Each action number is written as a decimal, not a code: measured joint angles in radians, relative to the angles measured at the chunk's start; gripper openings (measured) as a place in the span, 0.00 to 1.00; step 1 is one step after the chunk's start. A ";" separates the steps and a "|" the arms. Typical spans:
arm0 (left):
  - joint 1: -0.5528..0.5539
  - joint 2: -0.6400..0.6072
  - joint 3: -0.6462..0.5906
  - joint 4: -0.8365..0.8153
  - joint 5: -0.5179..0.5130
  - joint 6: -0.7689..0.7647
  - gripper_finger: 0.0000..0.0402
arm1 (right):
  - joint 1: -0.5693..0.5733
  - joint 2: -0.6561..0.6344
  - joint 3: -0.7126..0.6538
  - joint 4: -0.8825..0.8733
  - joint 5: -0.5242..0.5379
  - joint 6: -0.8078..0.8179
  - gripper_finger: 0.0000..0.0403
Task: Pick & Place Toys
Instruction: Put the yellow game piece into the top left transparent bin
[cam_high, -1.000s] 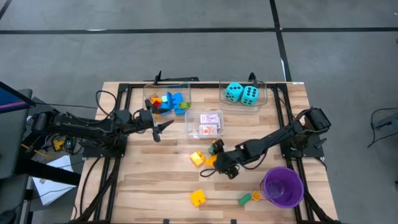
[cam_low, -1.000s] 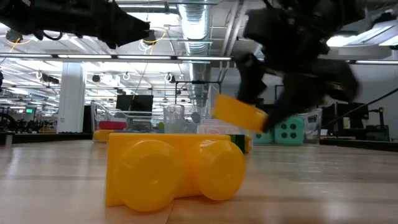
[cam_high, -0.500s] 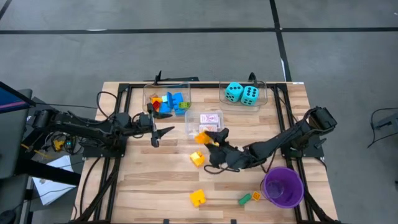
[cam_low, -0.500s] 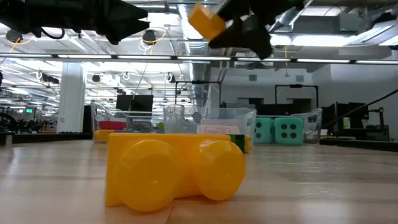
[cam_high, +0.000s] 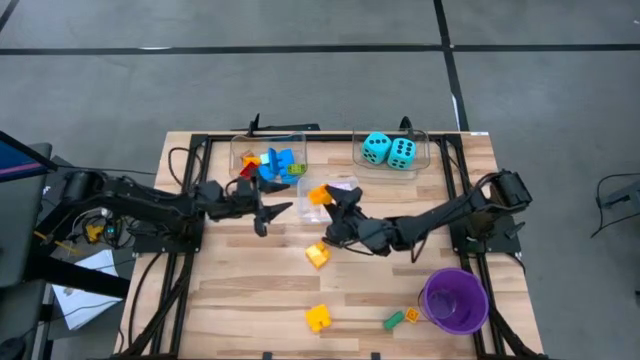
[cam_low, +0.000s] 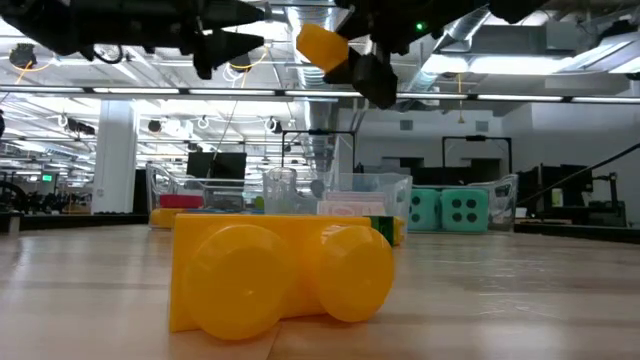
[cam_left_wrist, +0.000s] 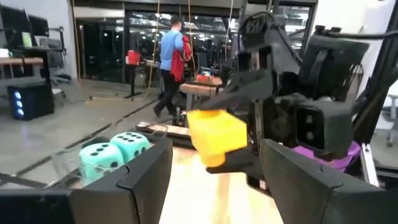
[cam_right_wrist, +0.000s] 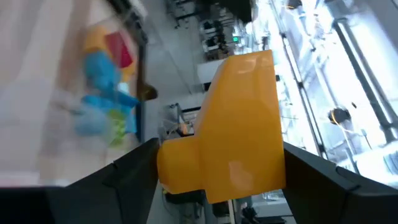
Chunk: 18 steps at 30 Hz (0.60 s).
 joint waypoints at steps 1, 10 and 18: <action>0.000 0.022 0.014 -0.001 0.001 -0.017 0.59 | -0.003 0.002 0.003 0.014 -0.004 -0.002 0.70; 0.000 0.219 0.130 0.017 -0.011 -0.063 0.59 | -0.001 0.004 0.002 0.028 -0.005 -0.028 0.70; -0.010 0.335 0.196 0.054 -0.013 -0.076 0.59 | 0.004 0.004 0.002 0.017 -0.001 -0.033 0.70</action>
